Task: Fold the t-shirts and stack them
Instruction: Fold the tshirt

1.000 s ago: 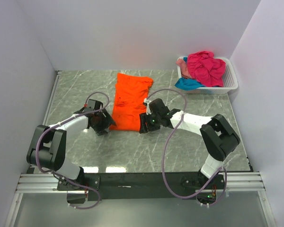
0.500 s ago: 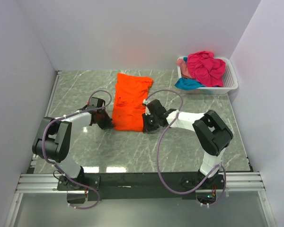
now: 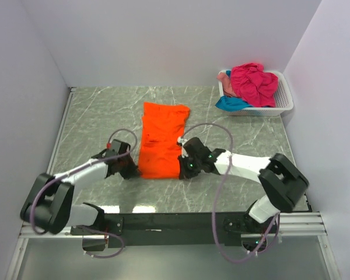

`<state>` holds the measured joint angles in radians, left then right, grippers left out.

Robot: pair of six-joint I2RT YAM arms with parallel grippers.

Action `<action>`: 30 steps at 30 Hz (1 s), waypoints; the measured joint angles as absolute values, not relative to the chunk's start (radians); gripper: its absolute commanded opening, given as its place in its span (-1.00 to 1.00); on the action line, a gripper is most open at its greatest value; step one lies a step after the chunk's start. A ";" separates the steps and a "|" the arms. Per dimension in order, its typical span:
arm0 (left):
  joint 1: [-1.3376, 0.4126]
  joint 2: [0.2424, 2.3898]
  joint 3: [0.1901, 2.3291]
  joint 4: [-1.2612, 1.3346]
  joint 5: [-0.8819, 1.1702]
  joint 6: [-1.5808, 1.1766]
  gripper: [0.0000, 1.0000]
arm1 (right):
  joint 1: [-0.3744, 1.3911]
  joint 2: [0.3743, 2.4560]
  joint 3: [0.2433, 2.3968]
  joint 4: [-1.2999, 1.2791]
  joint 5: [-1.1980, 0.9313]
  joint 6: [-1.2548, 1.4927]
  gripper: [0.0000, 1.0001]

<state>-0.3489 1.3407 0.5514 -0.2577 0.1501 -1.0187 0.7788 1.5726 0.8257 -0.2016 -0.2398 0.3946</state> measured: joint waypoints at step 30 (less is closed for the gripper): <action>-0.376 1.517 1.293 -0.572 -0.181 -1.033 -0.99 | 0.540 1.625 1.351 -0.477 -0.196 0.315 -1.00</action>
<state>-0.3756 1.5166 1.2934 -0.5720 -0.1806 -1.0332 0.5396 1.6245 1.3514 -0.4774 -0.1959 0.3149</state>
